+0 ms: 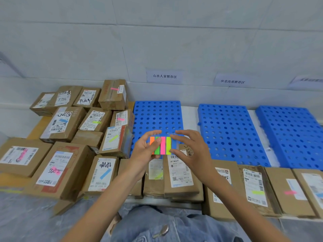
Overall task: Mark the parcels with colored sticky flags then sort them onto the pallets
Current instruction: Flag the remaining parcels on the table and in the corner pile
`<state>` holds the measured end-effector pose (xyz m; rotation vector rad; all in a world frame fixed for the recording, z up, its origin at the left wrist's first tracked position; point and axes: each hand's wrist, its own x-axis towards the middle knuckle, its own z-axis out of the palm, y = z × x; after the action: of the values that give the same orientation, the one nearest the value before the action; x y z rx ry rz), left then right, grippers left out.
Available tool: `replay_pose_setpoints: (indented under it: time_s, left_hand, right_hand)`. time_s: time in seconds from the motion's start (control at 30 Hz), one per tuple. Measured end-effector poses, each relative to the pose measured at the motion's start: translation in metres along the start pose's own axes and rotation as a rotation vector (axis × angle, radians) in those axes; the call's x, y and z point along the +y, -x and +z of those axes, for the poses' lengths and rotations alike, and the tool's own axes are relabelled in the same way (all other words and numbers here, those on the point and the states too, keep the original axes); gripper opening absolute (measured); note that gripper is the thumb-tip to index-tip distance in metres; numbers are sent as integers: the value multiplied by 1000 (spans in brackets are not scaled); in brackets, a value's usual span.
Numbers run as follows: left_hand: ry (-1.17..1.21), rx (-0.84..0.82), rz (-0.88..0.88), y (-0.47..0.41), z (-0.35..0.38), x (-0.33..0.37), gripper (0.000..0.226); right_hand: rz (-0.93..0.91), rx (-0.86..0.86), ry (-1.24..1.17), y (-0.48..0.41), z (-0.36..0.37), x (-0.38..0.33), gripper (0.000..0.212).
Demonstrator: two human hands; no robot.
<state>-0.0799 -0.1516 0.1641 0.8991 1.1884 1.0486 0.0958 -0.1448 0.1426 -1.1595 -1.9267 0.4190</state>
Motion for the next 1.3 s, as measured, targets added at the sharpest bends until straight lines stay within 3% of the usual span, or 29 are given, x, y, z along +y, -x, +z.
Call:
replay_pose_setpoints:
  time_s: [0.17, 0.43, 0.7, 0.9, 1.0, 1.3]
  left_hand:
    - [8, -34, 13, 4, 4, 1, 20]
    - [76, -15, -22, 9, 11, -2, 19]
    - [18, -4, -52, 12, 12, -5, 19]
    - [-19, -10, -98, 11, 11, -4, 22]
    - [-13, -12, -123, 11, 9, -6, 22]
    - [-72, -23, -129, 13, 13, -6, 17]
  right_hand:
    - [-78, -58, 178, -6, 4, -3, 42]
    - [-191, 44, 240, -6, 10, 0, 32]
    - [-187, 10, 263, 5, 10, 4, 29]
    - [-345, 7, 435, 4, 9, 5, 24]
    - [-290, -84, 337, 5, 6, 4, 38]
    - [-57, -184, 160, 0, 4, 0, 37]
